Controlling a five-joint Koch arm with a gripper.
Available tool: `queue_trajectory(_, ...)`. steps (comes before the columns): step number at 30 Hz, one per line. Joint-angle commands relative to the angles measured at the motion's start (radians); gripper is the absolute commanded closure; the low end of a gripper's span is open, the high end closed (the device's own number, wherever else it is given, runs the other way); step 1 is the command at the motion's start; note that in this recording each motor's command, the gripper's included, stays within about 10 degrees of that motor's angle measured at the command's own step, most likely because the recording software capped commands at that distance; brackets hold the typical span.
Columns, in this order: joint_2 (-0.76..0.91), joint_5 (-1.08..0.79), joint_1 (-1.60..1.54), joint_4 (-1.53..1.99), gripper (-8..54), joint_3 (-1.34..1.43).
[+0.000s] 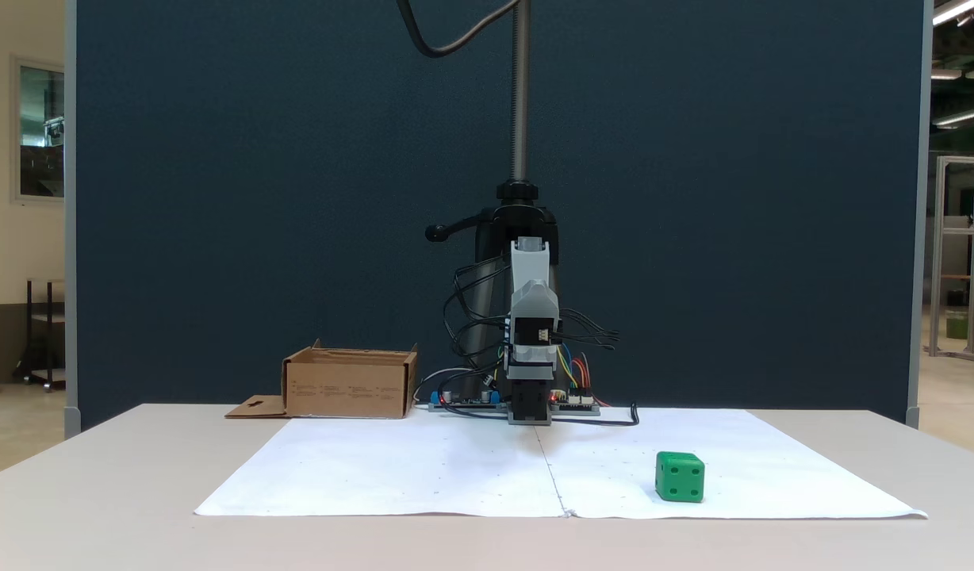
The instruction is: Grasp a green dice and put it in the bin.
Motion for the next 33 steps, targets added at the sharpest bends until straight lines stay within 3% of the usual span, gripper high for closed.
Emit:
queue_trajectory(1, 0.117, -0.066, 0.037, -0.034, 2.4, 0.072)
queue_trajectory(24, 0.112, -0.071, 0.048, -0.064, 1.8, 0.069)
queue_trajectory(33, 0.112, -0.071, 0.003, 0.535, 1.7, -0.302)
